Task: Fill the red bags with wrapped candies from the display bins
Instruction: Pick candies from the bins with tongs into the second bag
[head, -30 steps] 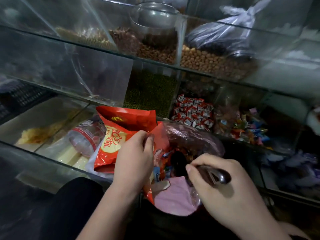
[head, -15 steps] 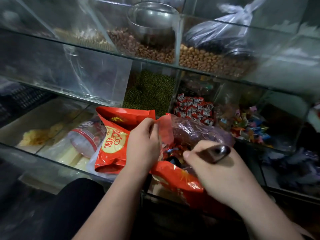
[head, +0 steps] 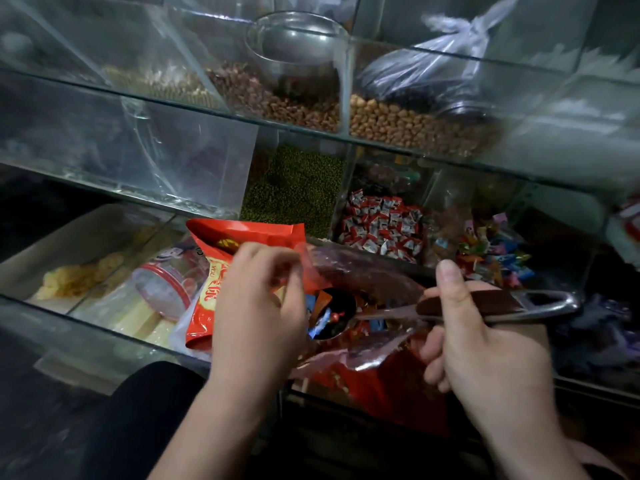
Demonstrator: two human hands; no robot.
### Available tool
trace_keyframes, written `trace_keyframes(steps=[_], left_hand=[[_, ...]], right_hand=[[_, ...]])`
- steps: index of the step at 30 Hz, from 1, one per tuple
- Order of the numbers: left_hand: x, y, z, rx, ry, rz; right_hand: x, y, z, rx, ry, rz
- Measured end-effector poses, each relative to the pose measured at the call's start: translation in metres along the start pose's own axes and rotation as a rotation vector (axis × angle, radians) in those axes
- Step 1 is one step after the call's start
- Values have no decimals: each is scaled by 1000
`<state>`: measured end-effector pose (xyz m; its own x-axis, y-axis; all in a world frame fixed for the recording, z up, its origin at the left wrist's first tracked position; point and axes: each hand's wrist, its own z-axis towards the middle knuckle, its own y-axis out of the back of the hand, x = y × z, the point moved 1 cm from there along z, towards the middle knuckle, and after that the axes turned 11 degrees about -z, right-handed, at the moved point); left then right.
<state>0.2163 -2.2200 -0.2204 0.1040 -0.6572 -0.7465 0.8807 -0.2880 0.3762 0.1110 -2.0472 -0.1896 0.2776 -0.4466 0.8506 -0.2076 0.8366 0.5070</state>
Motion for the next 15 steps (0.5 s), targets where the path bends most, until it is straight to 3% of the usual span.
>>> trace_keyframes(steps=[6, 9, 15], left_hand=[[7, -40, -19, 452, 397, 228], [14, -50, -19, 503, 459, 289], [23, -52, -21, 473, 349, 283]], right_hand=[[-11, 9, 3, -5, -144, 272], [-15, 16, 0, 65, -156, 340], [-21, 25, -4, 236, -161, 408]])
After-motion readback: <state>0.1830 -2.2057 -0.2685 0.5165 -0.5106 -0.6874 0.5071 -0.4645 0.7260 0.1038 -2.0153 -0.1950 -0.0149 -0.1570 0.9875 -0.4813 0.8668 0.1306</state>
